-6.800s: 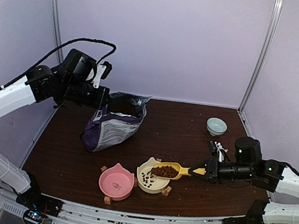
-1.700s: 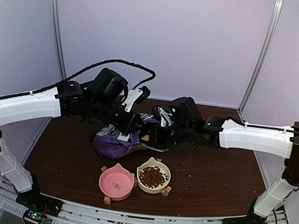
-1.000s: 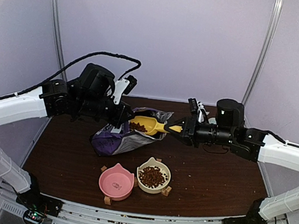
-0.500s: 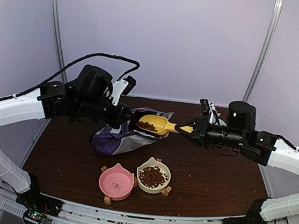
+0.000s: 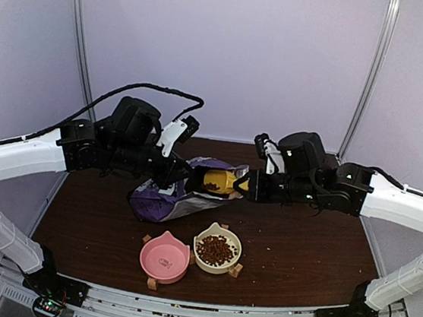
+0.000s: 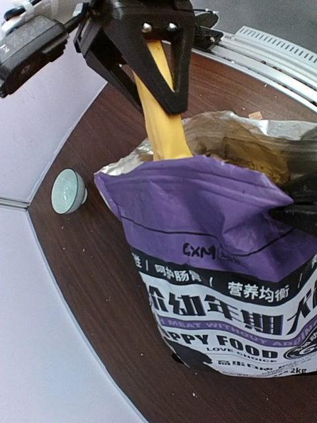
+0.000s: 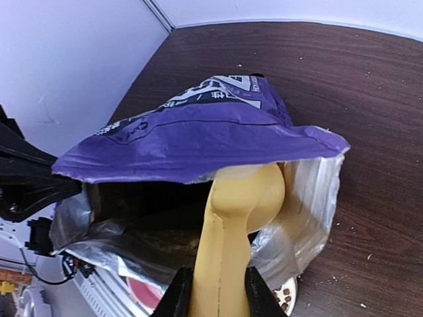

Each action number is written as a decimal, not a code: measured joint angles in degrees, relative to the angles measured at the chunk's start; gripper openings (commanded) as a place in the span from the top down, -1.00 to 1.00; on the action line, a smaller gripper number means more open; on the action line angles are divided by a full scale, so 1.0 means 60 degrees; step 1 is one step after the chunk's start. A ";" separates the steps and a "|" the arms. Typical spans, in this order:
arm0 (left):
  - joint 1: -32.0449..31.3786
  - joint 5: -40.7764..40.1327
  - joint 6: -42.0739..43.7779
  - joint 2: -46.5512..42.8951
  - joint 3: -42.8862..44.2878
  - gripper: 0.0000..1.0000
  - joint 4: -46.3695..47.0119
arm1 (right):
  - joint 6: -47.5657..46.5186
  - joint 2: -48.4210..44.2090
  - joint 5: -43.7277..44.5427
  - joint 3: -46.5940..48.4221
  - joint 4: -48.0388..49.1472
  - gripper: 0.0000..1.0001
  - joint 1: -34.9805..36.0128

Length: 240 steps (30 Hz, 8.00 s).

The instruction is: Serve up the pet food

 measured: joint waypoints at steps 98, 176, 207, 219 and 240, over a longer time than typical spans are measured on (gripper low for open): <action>0.0273 -0.0772 -0.1927 -0.0477 -0.0608 1.00 0.0565 | 0.7530 -0.2393 -0.5876 -0.6451 1.0000 0.73 -0.2379; 0.2532 -0.1096 -0.1803 -0.1231 -0.0393 1.00 -0.0226 | 0.3843 -0.6422 -0.5825 -0.7125 0.1537 0.72 -0.2306; 0.2543 -0.1093 -0.1723 -0.1446 -0.0506 1.00 -0.0353 | 0.2277 -0.5686 -0.5278 -0.4175 -0.1963 0.71 -0.2357; 0.2543 -0.1082 -0.1625 -0.1555 -0.0535 1.00 -0.0444 | 0.2120 -0.5380 -0.5082 -0.3362 -0.2820 0.71 -0.2375; 0.2543 -0.0922 -0.1370 -0.1647 -0.0703 1.00 -0.0353 | 0.1967 -0.4025 -0.5085 -0.2798 -0.2852 0.71 -0.2375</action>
